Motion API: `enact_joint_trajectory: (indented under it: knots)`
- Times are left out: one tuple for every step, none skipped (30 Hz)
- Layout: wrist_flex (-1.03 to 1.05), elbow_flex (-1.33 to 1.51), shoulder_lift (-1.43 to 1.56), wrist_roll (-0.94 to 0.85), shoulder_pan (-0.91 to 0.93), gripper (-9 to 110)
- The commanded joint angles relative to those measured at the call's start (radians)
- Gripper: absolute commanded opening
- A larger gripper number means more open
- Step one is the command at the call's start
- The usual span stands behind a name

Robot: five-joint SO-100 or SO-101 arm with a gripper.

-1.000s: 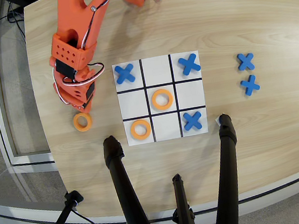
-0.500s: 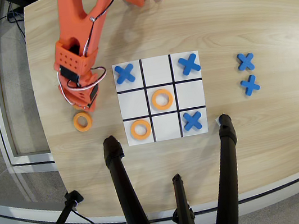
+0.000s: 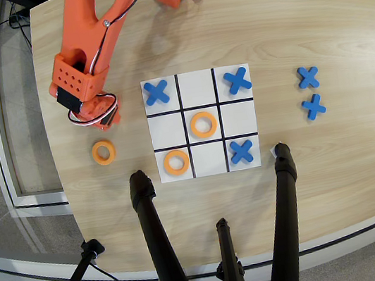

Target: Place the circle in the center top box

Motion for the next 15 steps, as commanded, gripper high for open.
enact_joint_trajectory:
  knots:
    - [0.069,0.011,0.032,-0.002,-0.021,13]
    - [0.077,0.011,0.035,0.002,-0.025,13]
    - [0.081,0.011,0.038,0.005,-0.028,13]
    - [0.078,0.011,0.04,0.012,-0.031,13]
    - [0.064,0.009,0.04,0.025,-0.032,13]
    - [0.044,0.006,0.037,0.032,-0.034,13]
    - [0.015,0.003,0.031,0.038,-0.034,13]
    - [-0.018,0.003,0.025,0.044,-0.034,13]
    - [-0.054,0.002,0.017,0.046,-0.031,13]
    - [-0.086,0.002,0.006,0.046,-0.026,13]
    - [-0.107,-0.002,-0.005,0.046,-0.021,13]
    - [-0.109,-0.012,-0.014,0.04,-0.014,13]
    - [-0.103,-0.02,-0.023,0.032,-0.005,13]
    - [-0.097,-0.025,-0.026,0.017,0.005,13]
    - [-0.091,-0.028,-0.029,0.002,0.015,13]
